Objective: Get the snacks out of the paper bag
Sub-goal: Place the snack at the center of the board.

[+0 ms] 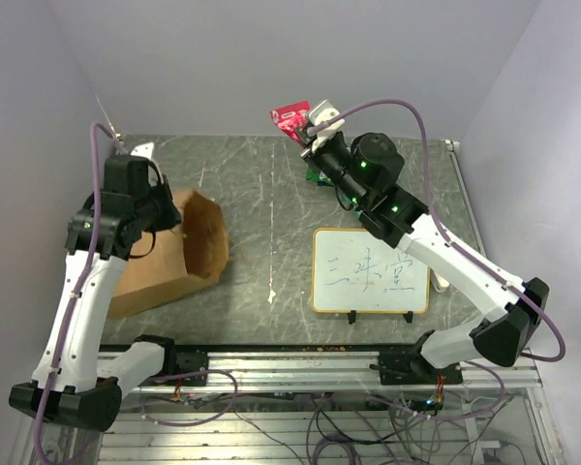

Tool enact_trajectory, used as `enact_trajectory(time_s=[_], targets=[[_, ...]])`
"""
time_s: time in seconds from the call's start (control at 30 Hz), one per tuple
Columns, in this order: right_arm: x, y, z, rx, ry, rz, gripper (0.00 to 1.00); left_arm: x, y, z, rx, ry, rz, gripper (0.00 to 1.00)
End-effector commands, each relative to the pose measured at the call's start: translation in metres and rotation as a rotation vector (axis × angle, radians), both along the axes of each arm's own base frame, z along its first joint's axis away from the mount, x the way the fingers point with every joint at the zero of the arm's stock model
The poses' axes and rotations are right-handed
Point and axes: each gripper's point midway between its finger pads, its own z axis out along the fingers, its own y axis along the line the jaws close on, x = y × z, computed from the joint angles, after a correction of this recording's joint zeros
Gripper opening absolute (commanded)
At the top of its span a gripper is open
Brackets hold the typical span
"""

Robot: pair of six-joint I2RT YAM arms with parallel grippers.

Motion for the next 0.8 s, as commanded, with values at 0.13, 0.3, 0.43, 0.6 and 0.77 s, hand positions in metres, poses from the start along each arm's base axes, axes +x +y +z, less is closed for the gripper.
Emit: enact_trajectory(time_s=[0.13, 0.3, 0.43, 0.6, 0.77], targets=[[0.038, -0.032, -0.055, -0.018, 0.157, -0.158, 0.0, -0.024, -0.066, -0.008, -0.326, -0.038, -0.23, 0.07], [0.066, -0.06, -0.097, -0.033, 0.232, -0.289, 0.0, -0.034, -0.071, -0.011, -0.347, -0.043, -0.271, 0.07], [0.096, -0.094, -0.137, -0.034, 0.301, -0.388, 0.0, -0.038, -0.078, 0.0, -0.366, -0.055, -0.317, 0.07], [0.136, -0.146, -0.197, -0.053, 0.393, -0.516, 0.0, -0.035, -0.083, 0.002, -0.368, -0.074, -0.364, 0.07], [0.164, -0.188, -0.245, -0.094, 0.454, -0.59, 0.0, -0.03, -0.089, 0.007, -0.386, -0.066, -0.393, 0.07]])
